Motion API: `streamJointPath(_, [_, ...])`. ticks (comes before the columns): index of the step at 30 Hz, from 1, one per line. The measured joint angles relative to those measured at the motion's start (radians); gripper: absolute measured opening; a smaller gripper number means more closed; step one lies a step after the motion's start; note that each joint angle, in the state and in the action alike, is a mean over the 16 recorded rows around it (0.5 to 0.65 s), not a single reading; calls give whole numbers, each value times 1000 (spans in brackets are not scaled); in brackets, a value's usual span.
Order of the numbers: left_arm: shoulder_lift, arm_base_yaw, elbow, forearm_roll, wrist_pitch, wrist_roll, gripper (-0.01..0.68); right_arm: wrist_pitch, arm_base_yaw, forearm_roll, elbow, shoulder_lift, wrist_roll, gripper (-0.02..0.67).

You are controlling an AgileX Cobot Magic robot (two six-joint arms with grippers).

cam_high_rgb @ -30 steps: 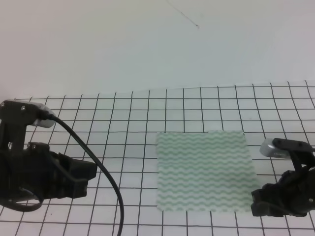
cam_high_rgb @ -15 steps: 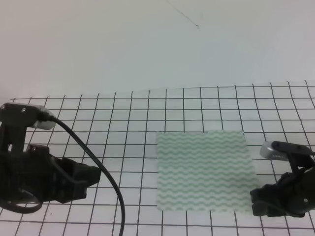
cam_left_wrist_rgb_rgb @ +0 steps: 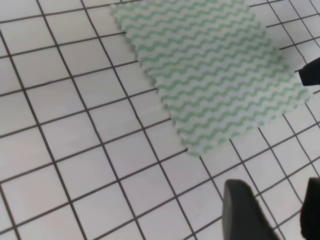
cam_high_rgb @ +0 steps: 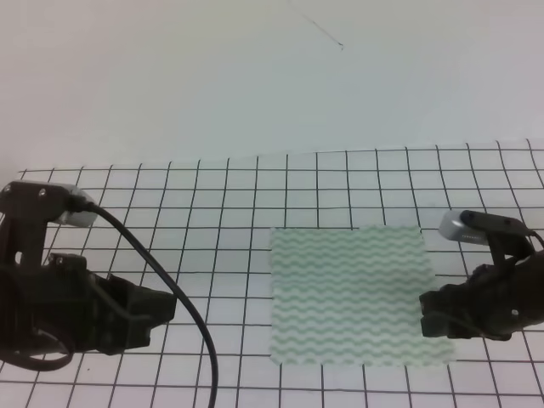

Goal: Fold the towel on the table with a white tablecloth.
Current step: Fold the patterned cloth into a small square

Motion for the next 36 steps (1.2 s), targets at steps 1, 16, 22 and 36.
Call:
streamJointPath(1, [0,0,0,0,2,0,247,6,0,-6,-5,0,3,279])
streamJointPath(16, [0,0,0,1,19,-3,248,83,0,-186,-21,3,150,280])
streamJointPath(22, [0,0,0,1,19,-2,248,72,0,-202,-21,20,176,280])
streamJointPath(36, [0,0,0,1,19,-1,248,58,-2,-79,-23,61,78,280])
